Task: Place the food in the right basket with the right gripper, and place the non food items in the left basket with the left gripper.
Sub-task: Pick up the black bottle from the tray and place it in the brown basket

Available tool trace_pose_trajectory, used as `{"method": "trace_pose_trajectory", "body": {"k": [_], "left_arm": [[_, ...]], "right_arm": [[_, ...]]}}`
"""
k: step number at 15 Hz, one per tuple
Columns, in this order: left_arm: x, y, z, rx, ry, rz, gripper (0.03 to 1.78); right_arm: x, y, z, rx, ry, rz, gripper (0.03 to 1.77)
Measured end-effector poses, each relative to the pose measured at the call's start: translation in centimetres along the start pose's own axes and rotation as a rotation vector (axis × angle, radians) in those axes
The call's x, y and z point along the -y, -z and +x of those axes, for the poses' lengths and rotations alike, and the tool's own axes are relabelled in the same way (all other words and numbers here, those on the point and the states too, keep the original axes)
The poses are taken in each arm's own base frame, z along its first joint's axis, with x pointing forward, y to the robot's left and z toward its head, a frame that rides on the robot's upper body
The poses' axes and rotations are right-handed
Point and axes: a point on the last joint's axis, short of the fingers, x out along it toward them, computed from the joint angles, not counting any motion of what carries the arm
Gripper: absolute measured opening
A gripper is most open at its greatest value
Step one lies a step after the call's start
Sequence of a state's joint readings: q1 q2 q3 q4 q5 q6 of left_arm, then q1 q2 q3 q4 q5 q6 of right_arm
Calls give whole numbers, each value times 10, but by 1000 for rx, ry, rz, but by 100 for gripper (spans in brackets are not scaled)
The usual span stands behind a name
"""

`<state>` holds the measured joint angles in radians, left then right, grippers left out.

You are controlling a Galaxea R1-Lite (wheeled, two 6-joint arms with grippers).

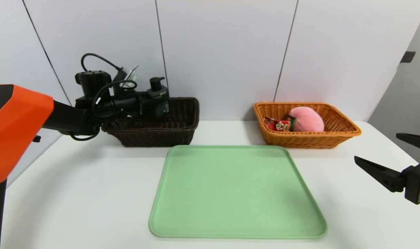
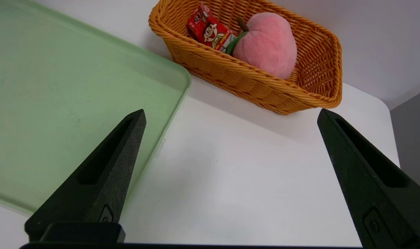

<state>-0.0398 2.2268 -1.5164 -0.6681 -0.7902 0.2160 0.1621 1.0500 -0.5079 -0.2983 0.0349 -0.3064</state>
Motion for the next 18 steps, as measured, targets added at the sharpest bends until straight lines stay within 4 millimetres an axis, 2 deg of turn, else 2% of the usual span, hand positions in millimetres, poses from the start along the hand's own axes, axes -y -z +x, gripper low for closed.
{"method": "trace_pose_trajectory", "body": {"k": [4,8,10,13,16,18], "left_arm": [[-1,1,-1,-1,-3,-6,116],[-3,-9,0,16,-5,9,138],[-9,-26,-5,35,-21,22,145],[-16,-54,-23,17,-93,-18,153],[-17,-87,-39,15,-372,-22,159],[-8,-110,-54,-14,-568,-50,161]], "right_arm": [[0,0,0,0,-1,0,171],[0,0,0,1,-1,0,171],[0,0,0,1,-2,0,171],[0,-1,0,6,-1,1,171],[1,-4,-1,16,3,4,171],[3,-7,-1,26,14,5,171]]}}
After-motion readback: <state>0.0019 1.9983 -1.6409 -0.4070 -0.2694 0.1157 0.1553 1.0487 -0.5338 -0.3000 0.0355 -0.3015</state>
